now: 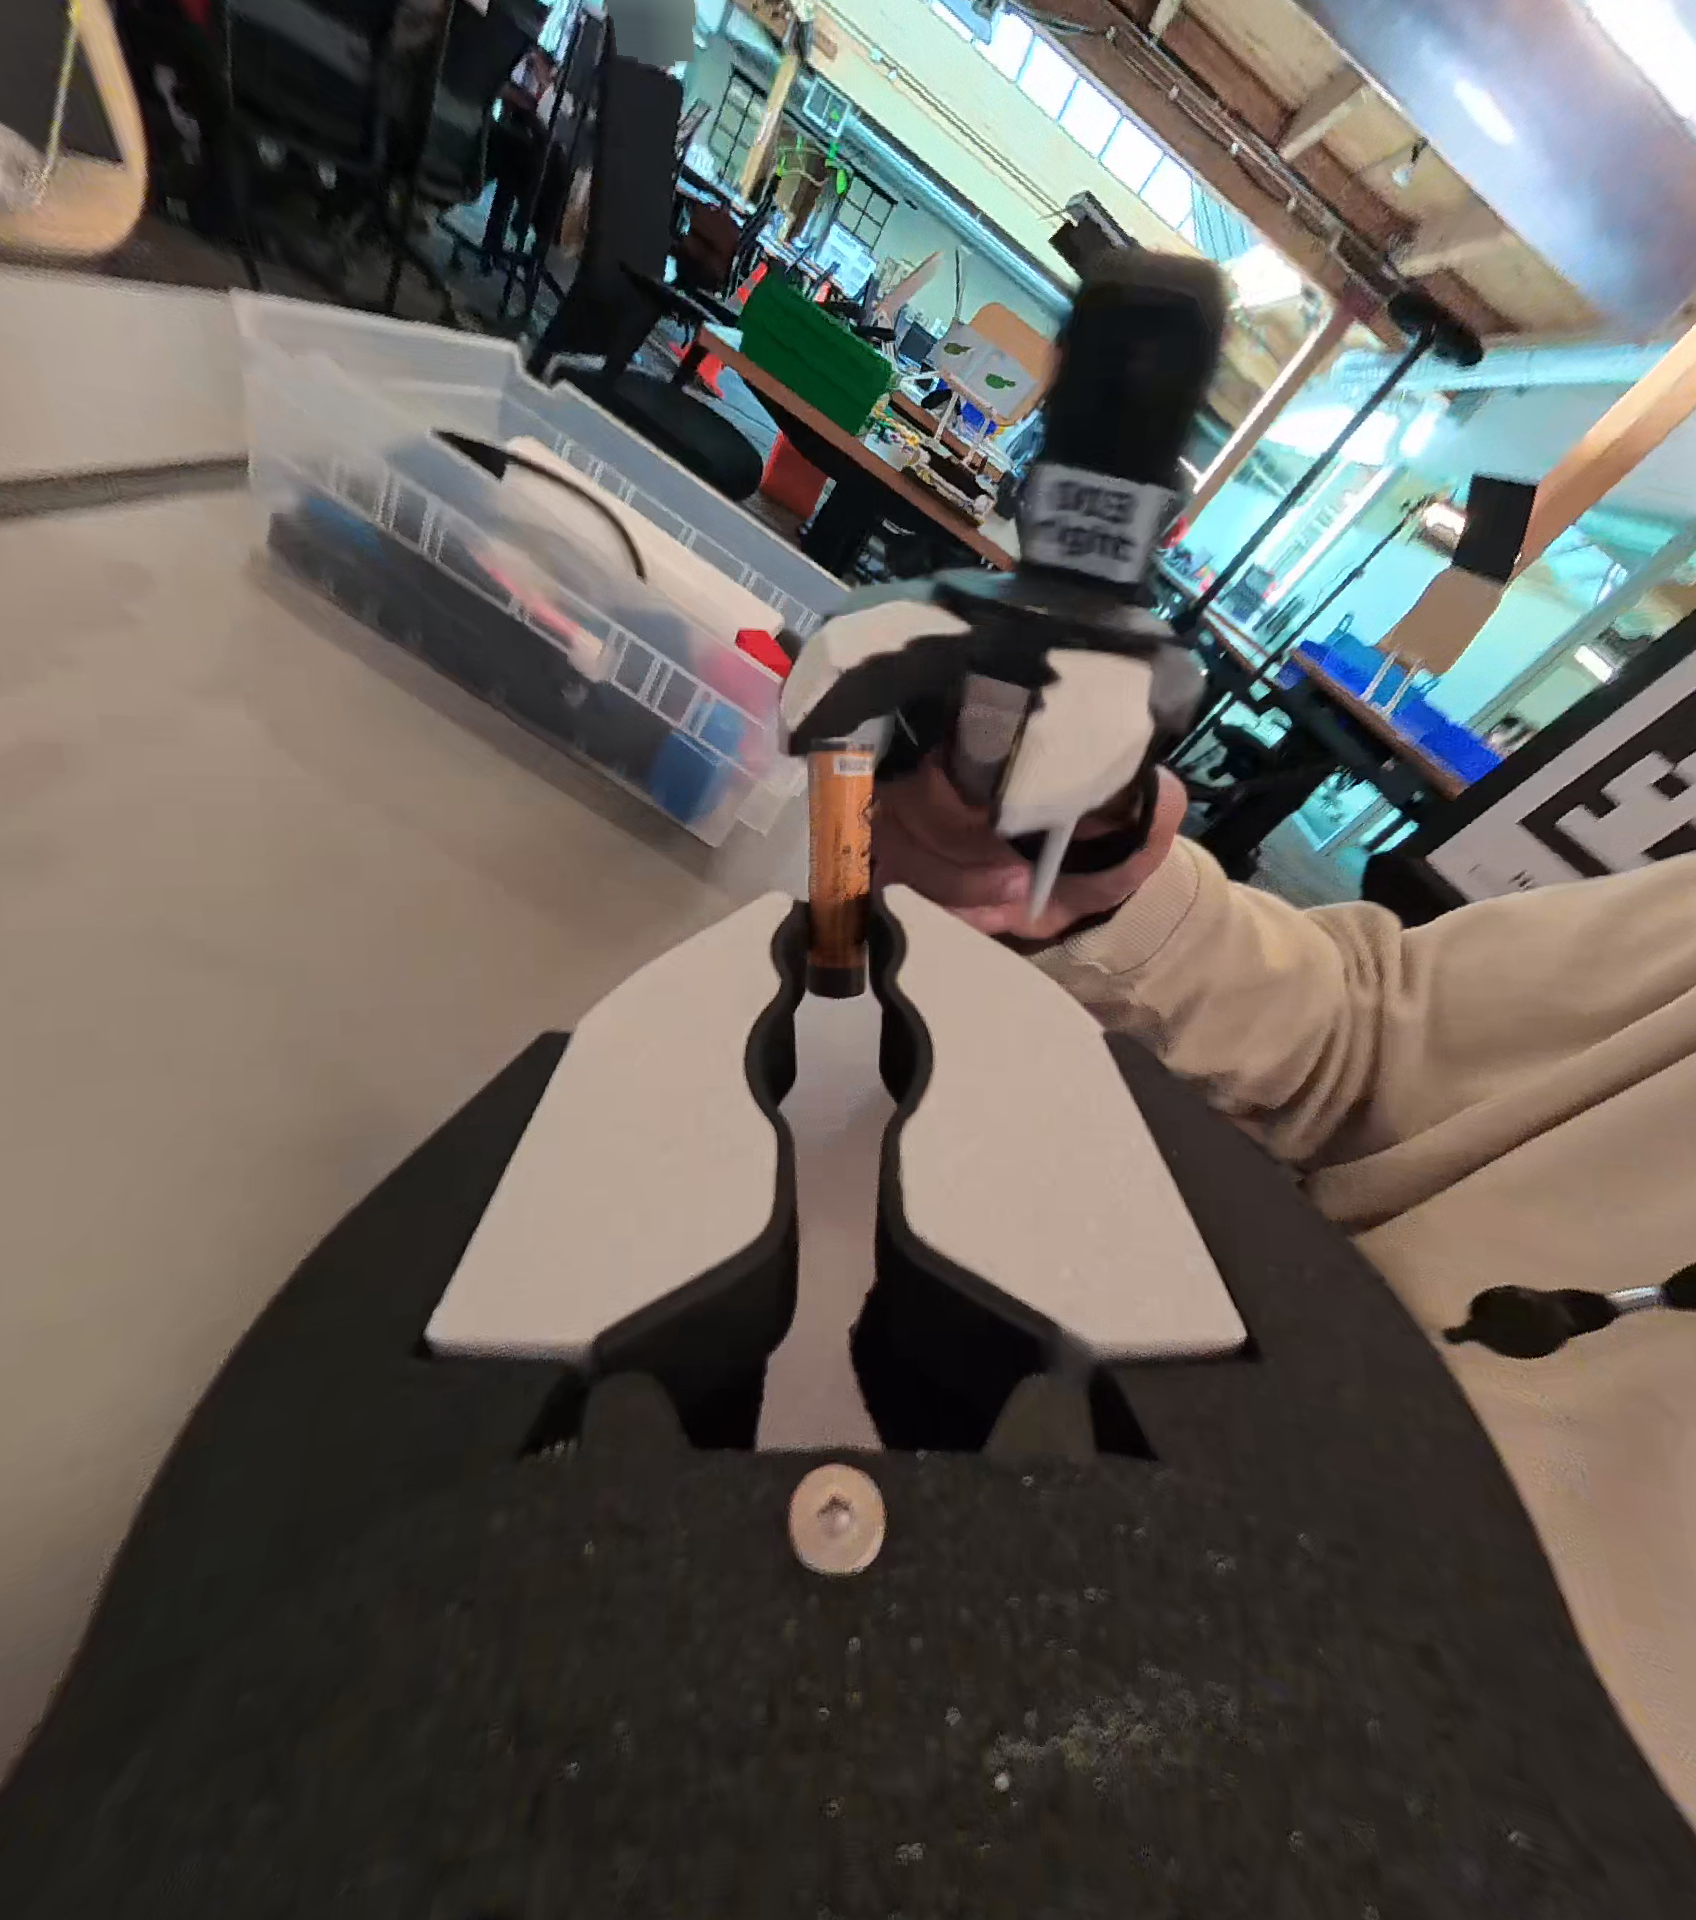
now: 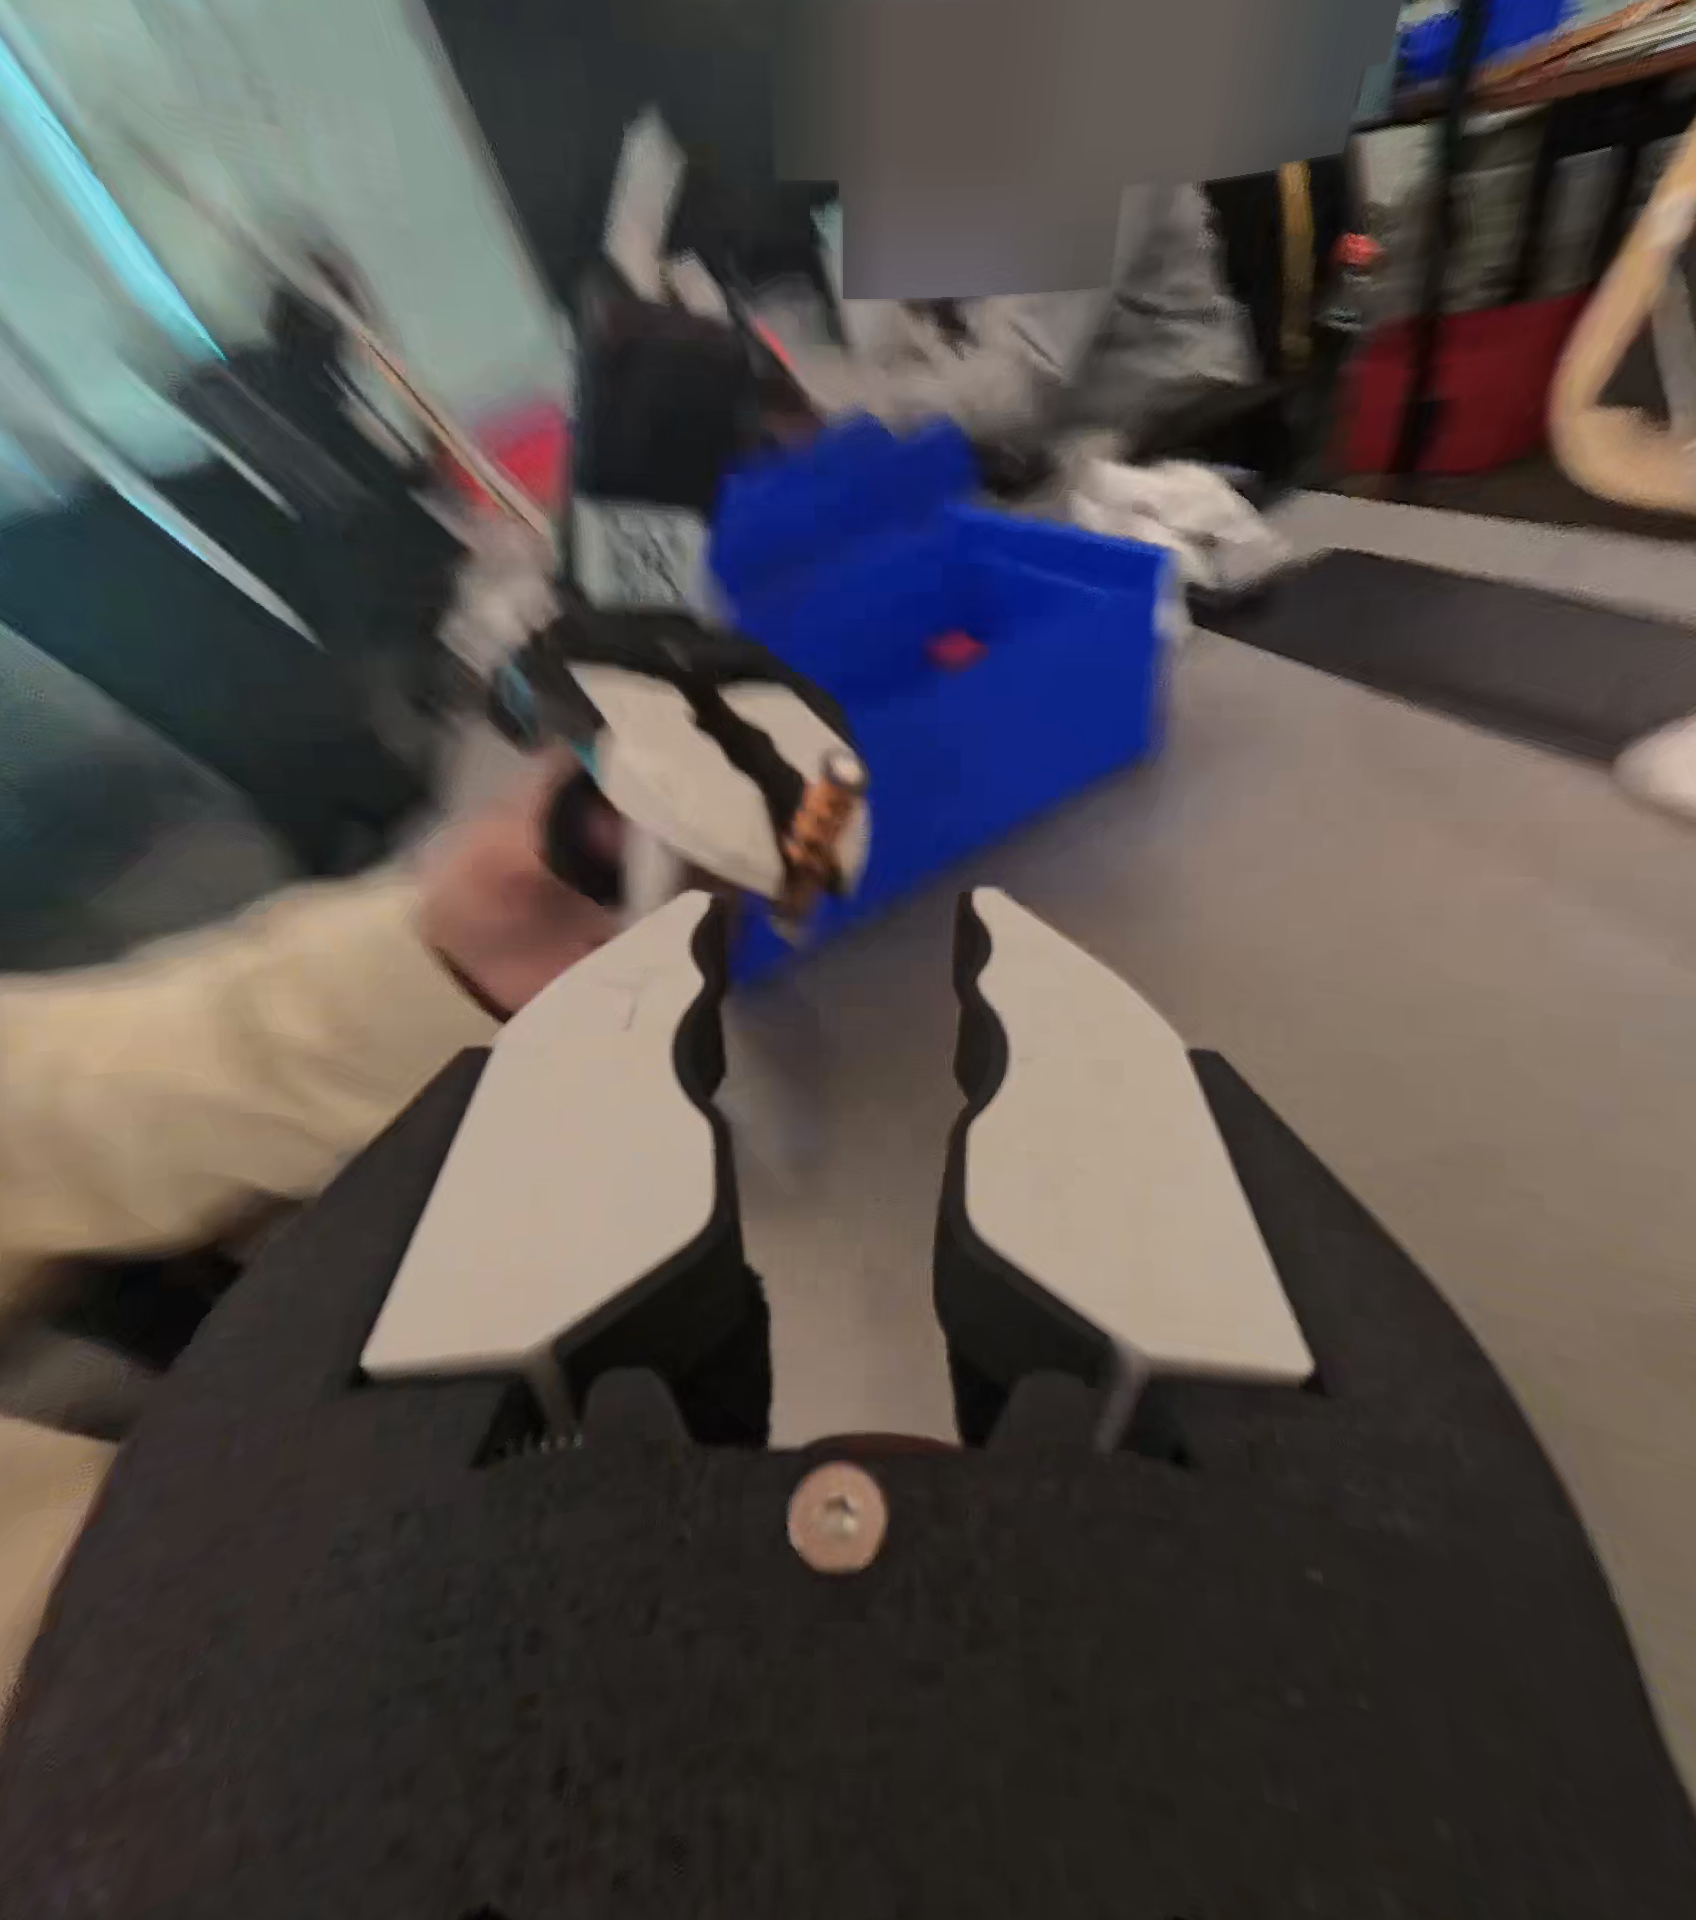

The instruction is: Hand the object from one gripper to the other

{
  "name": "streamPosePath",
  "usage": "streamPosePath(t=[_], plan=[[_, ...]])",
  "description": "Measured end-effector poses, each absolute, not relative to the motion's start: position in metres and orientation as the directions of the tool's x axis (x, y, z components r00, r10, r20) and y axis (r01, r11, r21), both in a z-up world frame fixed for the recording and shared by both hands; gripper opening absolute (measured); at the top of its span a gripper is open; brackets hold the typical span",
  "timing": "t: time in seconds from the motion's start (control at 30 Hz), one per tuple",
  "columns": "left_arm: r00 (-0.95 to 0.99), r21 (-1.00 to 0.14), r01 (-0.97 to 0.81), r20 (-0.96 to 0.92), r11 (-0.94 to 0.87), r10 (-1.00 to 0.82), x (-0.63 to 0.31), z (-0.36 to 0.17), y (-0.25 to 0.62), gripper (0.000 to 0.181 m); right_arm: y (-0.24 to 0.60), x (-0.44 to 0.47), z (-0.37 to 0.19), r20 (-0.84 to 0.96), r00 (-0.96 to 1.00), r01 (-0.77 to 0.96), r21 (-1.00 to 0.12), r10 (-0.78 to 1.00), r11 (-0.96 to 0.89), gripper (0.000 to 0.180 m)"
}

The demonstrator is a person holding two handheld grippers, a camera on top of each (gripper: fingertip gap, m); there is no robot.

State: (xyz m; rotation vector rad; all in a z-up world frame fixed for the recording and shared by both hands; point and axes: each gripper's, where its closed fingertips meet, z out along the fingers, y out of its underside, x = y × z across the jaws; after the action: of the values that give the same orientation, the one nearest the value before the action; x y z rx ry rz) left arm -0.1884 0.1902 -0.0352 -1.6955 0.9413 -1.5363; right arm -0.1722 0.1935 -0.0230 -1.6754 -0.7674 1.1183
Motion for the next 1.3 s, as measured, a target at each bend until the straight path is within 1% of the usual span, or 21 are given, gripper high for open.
streamPosePath(t=[0.03,0.07,0.1,0.2,0.23,0.27,0.43,0.47,0.5,0.57,0.6,0.63,0.67,0.7,0.73,0.8,0.87,0.97,1.07,1.23,1.3], plan=[[0.047,-0.867,-0.082,0.489,-0.491,-0.871,-0.185,-0.033,0.187,0.010,0.190,-0.174,-0.013,-0.461,0.269,-0.128,-0.888,0.846,-0.443,0.040],[0.035,-0.879,-0.085,0.468,-0.469,-0.883,-0.182,-0.032,0.182,0.010,0.190,-0.174,-0.008,-0.546,0.186,-0.197,-0.835,0.817,-0.514,0.039],[0.023,-0.885,-0.089,0.457,-0.457,-0.889,-0.179,-0.031,0.179,0.010,0.190,-0.175,-0.010,-0.590,0.143,-0.216,-0.802,0.795,-0.557,0.039],[-0.005,-0.887,-0.096,0.454,-0.452,-0.891,-0.171,-0.031,0.172,0.010,0.188,-0.180,-0.017,-0.619,0.104,-0.224,-0.777,0.778,-0.588,0.036],[-0.004,-0.883,-0.103,0.461,-0.458,-0.887,-0.170,-0.033,0.171,0.010,0.187,-0.183,-0.020,-0.627,0.097,-0.216,-0.772,0.773,-0.598,0.027],[0.006,-0.881,-0.107,0.464,-0.462,-0.886,-0.168,-0.036,0.172,0.010,0.183,-0.184,-0.019,-0.621,0.070,-0.211,-0.774,0.780,-0.597,0.011],[0.018,-0.865,-0.089,0.494,-0.494,-0.869,-0.169,-0.039,0.176,0.010,0.187,-0.181,-0.024,-0.609,0.112,-0.197,-0.788,0.785,-0.583,0.010],[0.012,-0.861,-0.074,0.503,-0.503,-0.864,-0.170,-0.038,0.177,0.013,0.189,-0.179,-0.023,-0.607,0.119,-0.206,-0.790,0.786,-0.578,0.010],[0.004,-0.851,-0.058,0.522,-0.522,-0.853,-0.172,-0.037,0.178,0.020,0.192,-0.174,-0.022,-0.594,0.143,-0.227,-0.798,0.791,-0.558,0.010],[-0.033,-0.806,-0.001,0.592,-0.593,-0.805,-0.176,-0.033,0.183,0.034,0.200,-0.164,-0.019,-0.483,0.251,-0.240,-0.871,0.839,-0.430,0.010],[-0.058,-0.771,0.038,0.633,-0.636,-0.772,-0.179,-0.029,0.186,0.039,0.203,-0.159,-0.021,-0.360,0.335,-0.193,-0.931,0.871,-0.310,0.010],[-0.080,-0.734,0.065,0.671,-0.676,-0.737,-0.181,-0.027,0.189,0.041,0.205,-0.155,-0.024,-0.193,0.424,-0.110,-0.981,0.885,-0.162,0.010],[-0.094,-0.701,0.075,0.703,-0.709,-0.705,-0.183,-0.027,0.191,0.041,0.205,-0.152,-0.025,-0.025,0.481,-0.027,-1.000,0.876,-0.014,0.010],[-0.092,-0.681,0.070,0.723,-0.729,-0.684,-0.184,-0.028,0.192,0.041,0.204,-0.149,-0.022,0.098,0.519,0.019,-0.995,0.849,0.102,0.010],[-0.076,-0.667,0.048,0.740,-0.744,-0.668,-0.183,-0.032,0.193,0.041,0.203,-0.149,-0.019,0.174,0.540,0.045,-0.983,0.823,0.179,0.010],[-0.061,-0.635,-0.023,0.772,-0.772,-0.633,-0.179,-0.039,0.188,0.053,0.196,-0.153,-0.013,0.280,0.536,0.076,-0.956,0.797,0.284,0.010],[-0.083,-0.606,-0.052,0.795,-0.794,-0.601,-0.176,-0.039,0.183,0.059,0.189,-0.159,-0.012,0.395,0.521,0.126,-0.912,0.756,0.389,0.011],[-0.096,-0.591,-0.066,0.806,-0.804,-0.584,-0.173,-0.038,0.179,0.063,0.185,-0.171,-0.023,0.531,0.482,0.256,-0.846,0.697,0.468,0.011],[-0.077,-0.597,-0.091,0.802,-0.797,-0.592,-0.171,-0.042,0.177,0.065,0.186,-0.178,-0.030,0.600,0.464,0.347,-0.800,0.652,0.489,0.010],[-0.084,-0.601,-0.077,0.799,-0.795,-0.596,-0.169,-0.040,0.177,0.065,0.180,-0.190,-0.038,0.593,0.422,0.355,-0.804,0.685,0.477,0.011],[-0.084,-0.608,-0.093,0.794,-0.789,-0.602,-0.168,-0.041,0.175,0.061,0.179,-0.191,-0.037,0.587,0.432,0.346,-0.809,0.685,0.475,0.011]])
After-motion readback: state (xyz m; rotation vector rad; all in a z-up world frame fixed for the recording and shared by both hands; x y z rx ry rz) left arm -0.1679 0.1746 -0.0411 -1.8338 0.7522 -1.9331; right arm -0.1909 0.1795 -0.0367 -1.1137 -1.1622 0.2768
